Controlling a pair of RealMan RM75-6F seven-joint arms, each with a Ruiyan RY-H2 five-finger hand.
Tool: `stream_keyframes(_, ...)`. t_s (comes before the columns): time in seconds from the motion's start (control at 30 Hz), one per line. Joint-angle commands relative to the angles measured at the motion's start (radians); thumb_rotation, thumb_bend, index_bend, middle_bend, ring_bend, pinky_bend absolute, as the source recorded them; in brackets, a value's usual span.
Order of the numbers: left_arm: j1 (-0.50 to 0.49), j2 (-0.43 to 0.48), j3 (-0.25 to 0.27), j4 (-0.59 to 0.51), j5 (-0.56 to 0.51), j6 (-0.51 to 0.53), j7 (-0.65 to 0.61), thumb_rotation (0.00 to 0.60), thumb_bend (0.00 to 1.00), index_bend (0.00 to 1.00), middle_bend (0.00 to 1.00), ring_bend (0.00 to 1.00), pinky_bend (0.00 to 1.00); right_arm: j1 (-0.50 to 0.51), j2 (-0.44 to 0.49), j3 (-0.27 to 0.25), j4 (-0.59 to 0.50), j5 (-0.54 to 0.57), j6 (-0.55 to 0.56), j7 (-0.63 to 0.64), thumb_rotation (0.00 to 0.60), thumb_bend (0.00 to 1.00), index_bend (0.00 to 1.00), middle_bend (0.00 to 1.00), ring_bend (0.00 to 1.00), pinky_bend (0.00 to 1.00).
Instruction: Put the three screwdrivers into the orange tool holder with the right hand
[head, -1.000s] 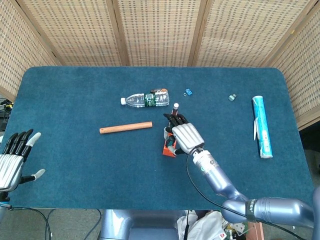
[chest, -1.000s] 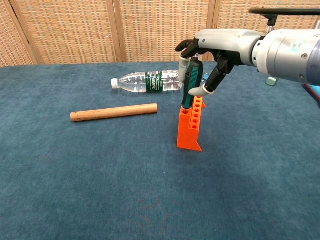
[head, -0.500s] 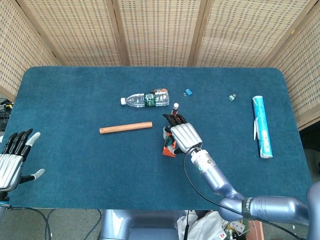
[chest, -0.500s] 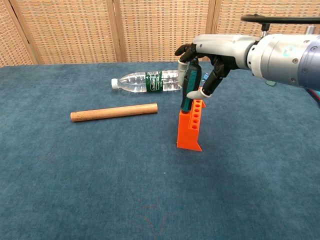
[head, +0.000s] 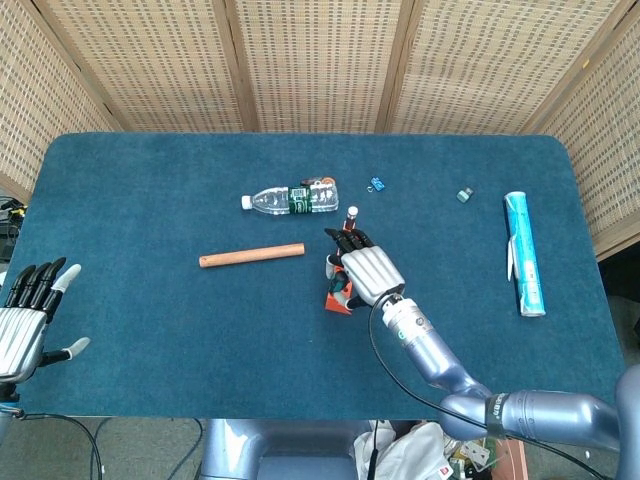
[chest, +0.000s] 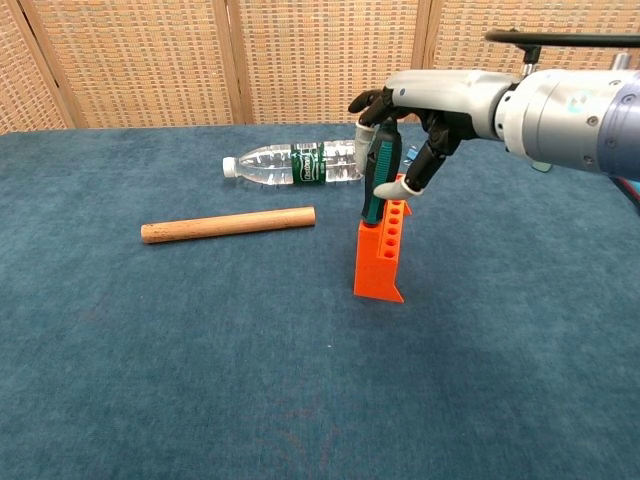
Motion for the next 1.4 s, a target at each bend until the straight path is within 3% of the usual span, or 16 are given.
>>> stream_keyframes(0.03, 0.000, 0.000, 0.000, 0.001, 0.000, 0.000, 0.000, 0.600, 0.00, 0.00, 0.00, 0.00, 0.00, -0.001, 0.001, 0.001, -0.001, -0.002, -0.001, 0.004, 0.600, 0.30, 0.48, 0.00, 0.00, 0.00)
stream_keyframes(0.43, 0.002, 0.001, 0.001, 0.000, 0.004, 0.006, -0.003, 0.600, 0.00, 0.00, 0.00, 0.00, 0.00, -0.002, 0.011, 0.006, -0.016, -0.015, 0.007, 0.010, 0.600, 0.19, 0.39, 0.00, 0.00, 0.00)
stream_keyframes(0.93, 0.005, 0.005, 0.002, -0.002, 0.011, 0.015, -0.010, 0.600, 0.00, 0.00, 0.00, 0.00, 0.00, -0.010, 0.035, 0.033, -0.062, -0.028, 0.038, 0.027, 0.600, 0.19, 0.37, 0.00, 0.00, 0.00)
stream_keyframes(1.27, 0.012, 0.011, 0.009, -0.006, 0.029, 0.031, -0.020, 0.600, 0.00, 0.00, 0.00, 0.00, 0.00, -0.059, 0.164, 0.072, -0.221, -0.072, 0.111, 0.045, 0.600, 0.19, 0.37, 0.00, 0.00, 0.00)
stream_keyframes(1.4, 0.015, 0.009, 0.009, -0.001, 0.038, 0.043, -0.018, 0.600, 0.00, 0.00, 0.00, 0.00, 0.00, -0.117, 0.248, 0.061, -0.267, -0.159, 0.169, 0.056, 0.600, 0.14, 0.35, 0.00, 0.00, 0.00)
